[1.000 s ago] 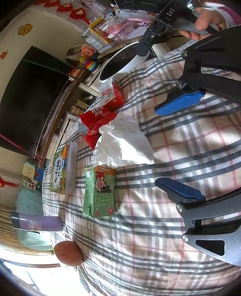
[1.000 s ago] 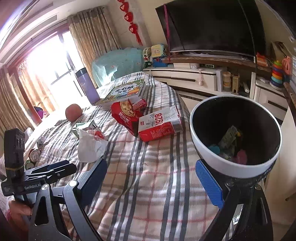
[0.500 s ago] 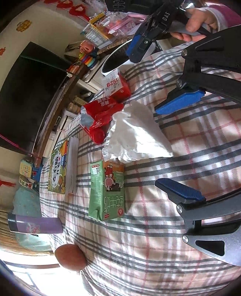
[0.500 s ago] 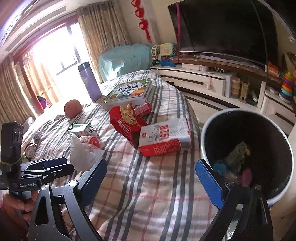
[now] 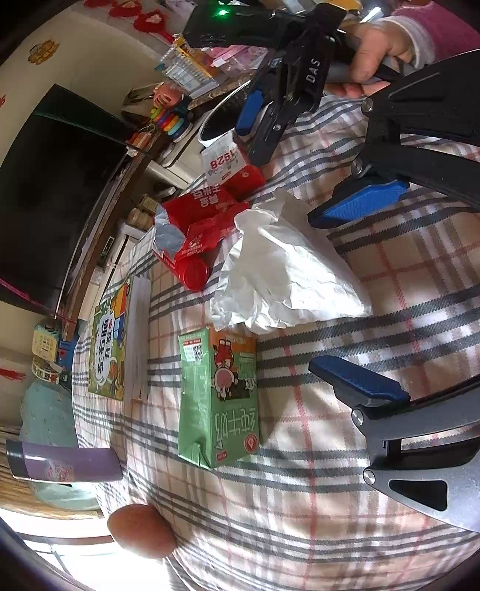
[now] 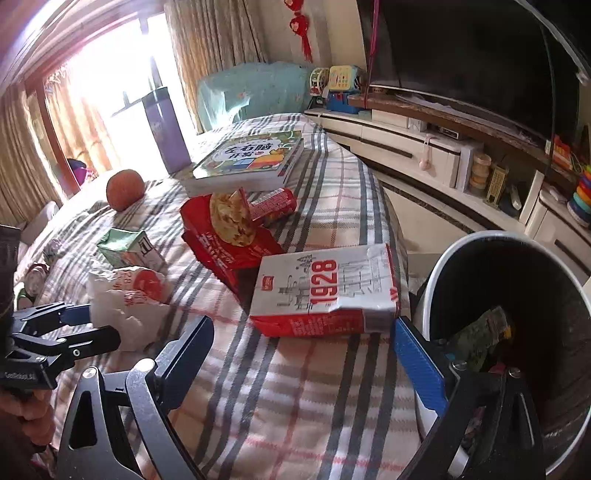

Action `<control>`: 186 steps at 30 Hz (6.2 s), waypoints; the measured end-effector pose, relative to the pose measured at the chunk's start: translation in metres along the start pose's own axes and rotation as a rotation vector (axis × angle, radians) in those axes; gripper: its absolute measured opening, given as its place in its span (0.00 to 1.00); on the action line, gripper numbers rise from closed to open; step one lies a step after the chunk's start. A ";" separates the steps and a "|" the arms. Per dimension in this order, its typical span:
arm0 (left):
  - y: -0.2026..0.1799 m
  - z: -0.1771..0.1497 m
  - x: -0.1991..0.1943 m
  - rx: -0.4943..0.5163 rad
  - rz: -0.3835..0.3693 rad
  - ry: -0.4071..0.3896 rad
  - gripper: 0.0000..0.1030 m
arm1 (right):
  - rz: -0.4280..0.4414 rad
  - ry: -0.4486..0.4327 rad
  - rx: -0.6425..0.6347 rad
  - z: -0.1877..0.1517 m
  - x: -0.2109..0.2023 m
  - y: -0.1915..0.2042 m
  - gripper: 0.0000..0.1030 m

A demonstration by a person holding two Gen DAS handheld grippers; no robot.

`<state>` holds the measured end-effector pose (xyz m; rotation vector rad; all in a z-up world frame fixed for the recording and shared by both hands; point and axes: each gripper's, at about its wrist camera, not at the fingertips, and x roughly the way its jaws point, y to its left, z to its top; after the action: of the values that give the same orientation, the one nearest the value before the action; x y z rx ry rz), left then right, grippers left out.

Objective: Collect trash
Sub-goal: 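Move both open tools back over the bed toward the trash, then grasp the white tissue with the left tool while the right tool grasps the red-and-white milk carton, then carry the tissue and milk carton over the bin with both tools, then open both tools to drop the tissue and milk carton into the bin, then move both open tools back over the bed toward the green juice box and red snack bag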

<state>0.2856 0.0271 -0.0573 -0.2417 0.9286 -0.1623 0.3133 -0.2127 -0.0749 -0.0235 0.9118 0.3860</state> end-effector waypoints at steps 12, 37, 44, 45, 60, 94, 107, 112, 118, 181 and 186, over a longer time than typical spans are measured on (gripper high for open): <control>-0.007 -0.007 0.002 0.041 -0.012 0.006 0.36 | -0.015 0.028 -0.038 0.005 0.014 0.001 0.64; -0.006 -0.010 0.004 0.026 -0.027 0.001 0.30 | 0.001 0.094 -0.203 0.025 0.028 -0.005 0.86; -0.013 -0.012 -0.005 0.049 -0.040 -0.019 0.20 | -0.007 0.054 -0.154 0.018 0.009 -0.006 0.85; -0.014 -0.013 -0.007 0.051 -0.043 -0.021 0.20 | -0.003 0.043 -0.140 0.016 0.003 -0.006 0.85; -0.043 -0.020 -0.017 0.101 -0.119 -0.010 0.19 | 0.006 -0.081 0.035 -0.024 -0.068 -0.006 0.85; -0.138 0.003 0.018 0.281 -0.184 0.016 0.19 | -0.092 -0.179 0.232 -0.068 -0.139 -0.080 0.85; -0.159 0.012 0.030 0.323 -0.197 0.022 0.19 | -0.117 -0.186 0.238 -0.063 -0.142 -0.101 0.85; -0.164 0.019 0.036 0.330 -0.198 0.021 0.19 | -0.125 -0.187 0.238 -0.060 -0.141 -0.108 0.85; -0.173 0.026 0.043 0.345 -0.192 0.019 0.19 | -0.128 -0.182 0.237 -0.056 -0.136 -0.114 0.85; -0.149 0.025 0.059 0.238 -0.161 0.042 0.55 | -0.081 -0.123 0.247 -0.046 -0.111 -0.128 0.89; -0.121 0.011 0.034 0.186 -0.141 0.022 0.59 | -0.046 -0.144 0.271 -0.051 -0.114 -0.107 0.92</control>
<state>0.3106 -0.0957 -0.0441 -0.1331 0.9122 -0.3802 0.2479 -0.3579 -0.0327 0.2290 0.8136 0.2157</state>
